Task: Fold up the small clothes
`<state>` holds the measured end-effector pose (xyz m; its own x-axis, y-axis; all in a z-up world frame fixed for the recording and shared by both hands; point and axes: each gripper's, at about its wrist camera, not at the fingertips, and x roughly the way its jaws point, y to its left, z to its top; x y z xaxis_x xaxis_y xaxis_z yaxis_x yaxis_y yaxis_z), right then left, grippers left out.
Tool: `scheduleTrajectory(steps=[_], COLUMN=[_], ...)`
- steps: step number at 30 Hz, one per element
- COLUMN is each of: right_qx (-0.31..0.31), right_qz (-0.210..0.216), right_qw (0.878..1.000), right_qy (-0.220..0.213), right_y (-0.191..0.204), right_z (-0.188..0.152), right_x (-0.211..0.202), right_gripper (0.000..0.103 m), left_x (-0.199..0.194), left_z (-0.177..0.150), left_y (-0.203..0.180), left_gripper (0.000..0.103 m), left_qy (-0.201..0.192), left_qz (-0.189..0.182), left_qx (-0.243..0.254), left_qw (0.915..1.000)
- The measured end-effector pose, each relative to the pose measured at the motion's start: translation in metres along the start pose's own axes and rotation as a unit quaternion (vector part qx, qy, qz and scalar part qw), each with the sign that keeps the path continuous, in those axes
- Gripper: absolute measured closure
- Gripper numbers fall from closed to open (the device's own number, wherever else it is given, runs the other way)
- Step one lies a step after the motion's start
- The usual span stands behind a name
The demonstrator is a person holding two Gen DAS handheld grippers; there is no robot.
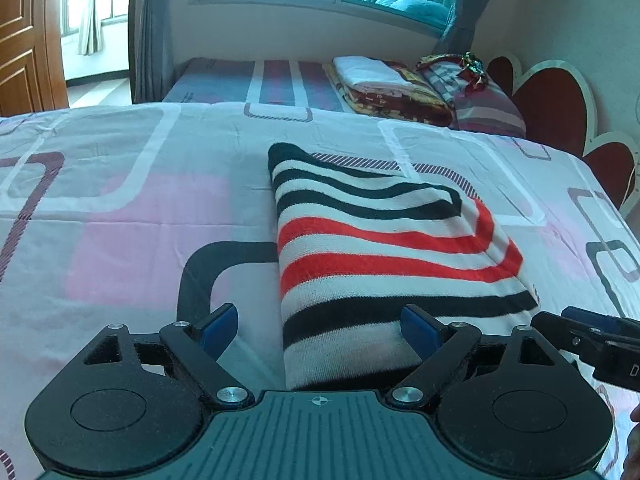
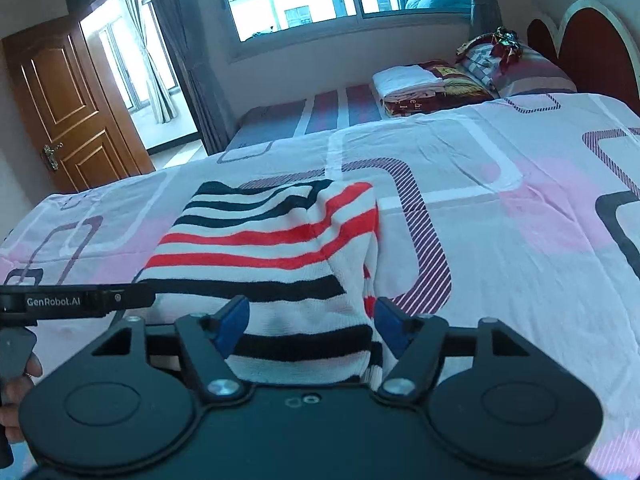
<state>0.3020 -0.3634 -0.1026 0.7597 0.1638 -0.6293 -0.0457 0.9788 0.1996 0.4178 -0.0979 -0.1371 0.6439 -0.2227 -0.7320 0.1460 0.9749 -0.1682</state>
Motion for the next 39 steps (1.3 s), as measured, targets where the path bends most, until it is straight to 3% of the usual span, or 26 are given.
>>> scheduleTrajectory(steps=[4,15,21,23,27,30,34,39], right_qx=[0.019,0.066,0.118,0.114,0.123,0.112,0.127,0.105], right_qz=[0.008,0.051,0.077,0.085,0.110,0.119,0.128,0.098], right_qw=[1.000,0.993,0.985,0.985,0.981,0.981,0.977,0.985], right_qy=[0.007,0.083,0.096,0.096,0.107,0.107,0.110,0.095], right_y=[-0.010,-0.036,-0.057,-0.058,-0.056,-0.054,-0.061,-0.049], right_z=[0.006,0.019,0.013,0.013,0.012,0.013,0.012,0.013], right_x=[0.011,0.062,0.077,0.079,0.079,0.072,0.082,0.078], right_gripper=[0.032,0.031,0.030,0.029,0.063,0.066,0.062,0.067], left_x=[0.011,0.047,0.061,0.062,0.055,0.057,0.065,0.052], left_z=[0.003,0.005,0.004,0.005,0.008,0.008,0.009,0.009], left_y=[0.004,0.018,0.016,0.010,0.003,0.000,-0.007,-0.018], left_gripper=[0.001,0.002,0.020,0.023,0.035,0.036,0.036,0.044], left_qy=[0.004,0.045,0.064,0.065,0.061,0.059,0.055,0.043], left_qz=[-0.001,-0.076,-0.118,-0.114,-0.107,-0.106,-0.094,-0.074], left_qx=[-0.009,-0.066,-0.086,-0.083,-0.080,-0.076,-0.072,-0.044], left_qw=[1.0000,0.9939,0.9872,0.9879,0.9891,0.9897,0.9914,0.9953])
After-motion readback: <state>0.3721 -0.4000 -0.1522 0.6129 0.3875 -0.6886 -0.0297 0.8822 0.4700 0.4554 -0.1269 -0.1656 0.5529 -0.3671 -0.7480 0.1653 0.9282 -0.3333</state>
